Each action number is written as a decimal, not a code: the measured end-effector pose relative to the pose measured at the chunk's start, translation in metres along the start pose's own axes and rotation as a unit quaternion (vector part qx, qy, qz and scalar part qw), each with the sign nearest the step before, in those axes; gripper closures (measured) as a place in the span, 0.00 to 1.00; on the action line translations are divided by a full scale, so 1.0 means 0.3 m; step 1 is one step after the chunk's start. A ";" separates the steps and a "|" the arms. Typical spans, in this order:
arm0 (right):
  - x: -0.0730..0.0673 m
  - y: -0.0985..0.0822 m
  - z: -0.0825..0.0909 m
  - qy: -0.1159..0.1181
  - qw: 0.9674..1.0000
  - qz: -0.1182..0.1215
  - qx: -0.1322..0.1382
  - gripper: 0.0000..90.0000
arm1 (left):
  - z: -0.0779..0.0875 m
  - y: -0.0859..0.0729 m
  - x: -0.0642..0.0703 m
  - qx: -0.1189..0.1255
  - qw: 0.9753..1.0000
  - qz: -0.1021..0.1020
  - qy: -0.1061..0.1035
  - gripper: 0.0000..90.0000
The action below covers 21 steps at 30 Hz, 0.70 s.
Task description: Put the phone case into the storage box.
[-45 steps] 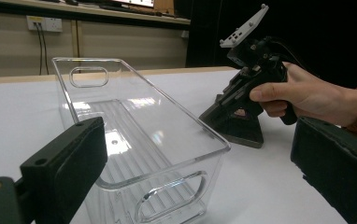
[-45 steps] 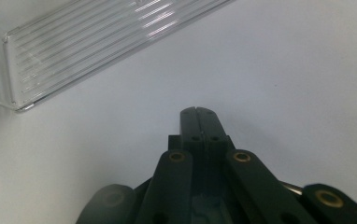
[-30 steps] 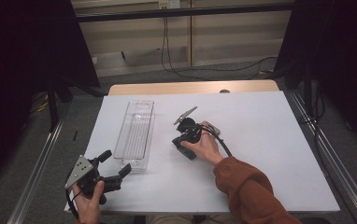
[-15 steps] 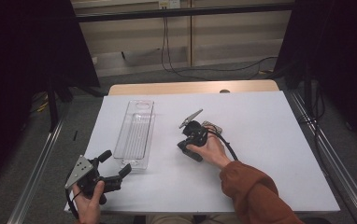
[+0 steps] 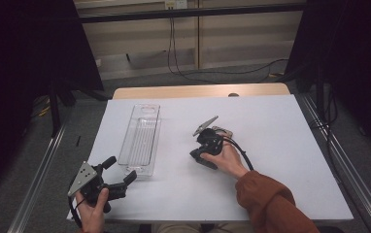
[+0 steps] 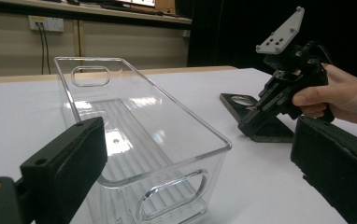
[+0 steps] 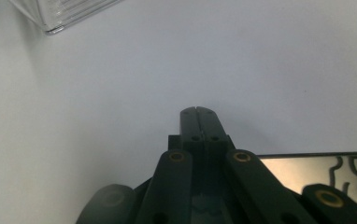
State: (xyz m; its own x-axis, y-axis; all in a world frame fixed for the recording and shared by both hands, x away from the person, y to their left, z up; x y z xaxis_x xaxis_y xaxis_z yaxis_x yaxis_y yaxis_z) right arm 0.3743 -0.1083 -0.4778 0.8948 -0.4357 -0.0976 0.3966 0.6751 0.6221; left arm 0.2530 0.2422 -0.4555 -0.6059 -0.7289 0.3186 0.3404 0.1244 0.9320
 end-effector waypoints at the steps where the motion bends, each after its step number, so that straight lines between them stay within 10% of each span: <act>1: 0.002 -0.009 0.006 -0.001 1.000 0.005 0.002 1.00 | 0.002 0.001 -0.001 -0.003 1.000 -0.005 0.002 0.04; 21: -0.004 -0.084 0.070 -0.002 1.000 0.004 -0.004 1.00 | 0.003 0.002 0.000 -0.004 1.000 -0.006 0.002 0.04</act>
State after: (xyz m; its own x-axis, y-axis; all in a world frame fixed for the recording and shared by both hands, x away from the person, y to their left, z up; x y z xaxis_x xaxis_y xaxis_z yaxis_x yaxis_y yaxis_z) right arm 0.3588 -0.1371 -0.4770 0.8974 -0.4320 -0.0901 0.3911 0.6838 0.6160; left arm 0.2527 0.2430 -0.4549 -0.6071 -0.7332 0.3063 0.3379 0.1107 0.9346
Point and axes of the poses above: each handheld gripper's, and its own axes: z roughly backward along the jaws, y roughly out of its top, x roughly to its right, the point moved 1 cm from there along -z, roughly forward along the jaws, and after that the axes turned 10 degrees about z, right-handed, at the moved point
